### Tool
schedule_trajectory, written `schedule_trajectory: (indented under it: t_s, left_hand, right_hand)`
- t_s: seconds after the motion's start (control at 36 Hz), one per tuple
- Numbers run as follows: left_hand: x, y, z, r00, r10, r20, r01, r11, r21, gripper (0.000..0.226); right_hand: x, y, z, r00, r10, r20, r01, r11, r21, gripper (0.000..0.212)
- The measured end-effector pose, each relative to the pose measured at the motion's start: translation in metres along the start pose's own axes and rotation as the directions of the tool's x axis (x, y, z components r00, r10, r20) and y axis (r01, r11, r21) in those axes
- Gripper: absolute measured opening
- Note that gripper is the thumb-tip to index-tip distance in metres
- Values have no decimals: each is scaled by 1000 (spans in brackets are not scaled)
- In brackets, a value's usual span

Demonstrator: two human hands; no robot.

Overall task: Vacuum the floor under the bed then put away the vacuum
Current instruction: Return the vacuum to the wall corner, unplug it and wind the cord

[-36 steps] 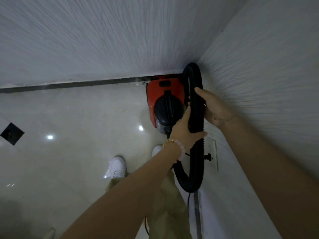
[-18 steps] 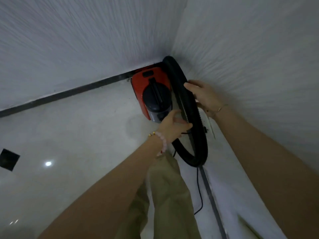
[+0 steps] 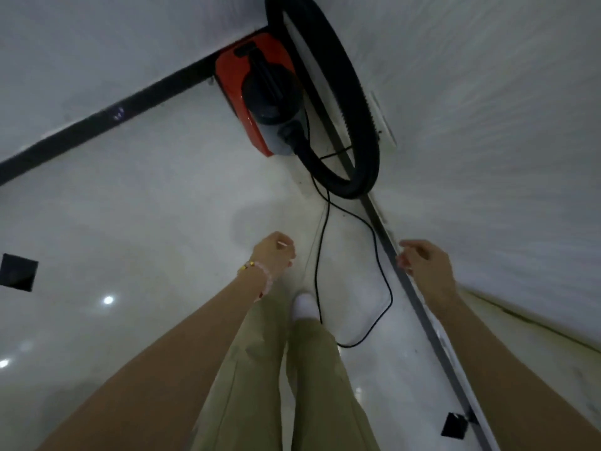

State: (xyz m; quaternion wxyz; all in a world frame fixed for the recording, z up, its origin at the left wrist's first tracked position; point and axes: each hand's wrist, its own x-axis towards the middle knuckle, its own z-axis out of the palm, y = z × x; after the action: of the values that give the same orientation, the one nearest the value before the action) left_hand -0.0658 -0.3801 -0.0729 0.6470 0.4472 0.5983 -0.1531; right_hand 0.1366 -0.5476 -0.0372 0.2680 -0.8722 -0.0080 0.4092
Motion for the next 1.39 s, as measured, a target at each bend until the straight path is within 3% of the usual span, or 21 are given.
schedule_trajectory:
  t_s: [0.11, 0.17, 0.33, 0.53, 0.64, 0.72, 0.81, 0.89, 0.94, 1.08, 1.25, 1.33, 1.39]
  left_hand:
    - [0, -46, 26, 1000, -24, -7, 24, 996, 89, 23]
    - [-4, -63, 39, 1000, -20, -9, 21, 992, 123, 18]
    - [-25, -116, 88, 992, 60, -111, -37, 979, 202, 22]
    - [-59, -189, 171, 967, 175, -185, -114, 947, 302, 13]
    - [-56, -250, 220, 952, 249, -177, -149, 884, 443, 15]
    - [-37, -297, 250, 979, 191, -77, -115, 816, 567, 20]
    - [-4, -337, 277, 994, 108, -14, -75, 770, 633, 29]
    - [39, -367, 300, 995, 97, 7, -77, 741, 668, 39]
    - [66, -382, 314, 987, 160, 24, -126, 670, 731, 47]
    - [121, -408, 331, 970, 236, 66, -147, 343, 928, 60]
    - [145, -413, 330, 952, 246, 185, -167, -90, 982, 62]
    - [134, -408, 322, 959, 184, 214, -185, -162, 969, 53]
    - [118, -406, 315, 966, 181, 182, -172, -69, 983, 40]
  right_hand:
    - [-21, 82, -2, 974, 184, 135, -174, 981, -84, 20]
    - [-31, 118, -3, 960, 209, 188, -184, 973, -140, 20]
    - [-53, 212, -9, 951, 122, 283, -30, 951, -308, 14]
    - [-50, 305, -40, 931, -33, 363, 184, 902, -389, 19]
    - [-35, 352, -53, 930, -92, 356, 264, 840, -473, 23]
    - [-15, 384, -47, 913, -81, 400, 292, 814, -502, 26]
    - [13, 411, -28, 922, -55, 384, 231, 873, -429, 26]
    - [46, 438, 2, 936, 41, 350, 63, 958, -281, 33]
    - [64, 454, 24, 923, 143, 358, -72, 977, -203, 41]
    - [90, 485, 69, 859, 310, 407, -342, 940, 7, 59]
    - [100, 490, 90, 774, 334, 538, -463, 878, 121, 18]
    - [86, 472, 93, 742, 304, 598, -483, 860, 162, 12]
    - [67, 451, 90, 735, 248, 631, -493, 834, 247, 19]
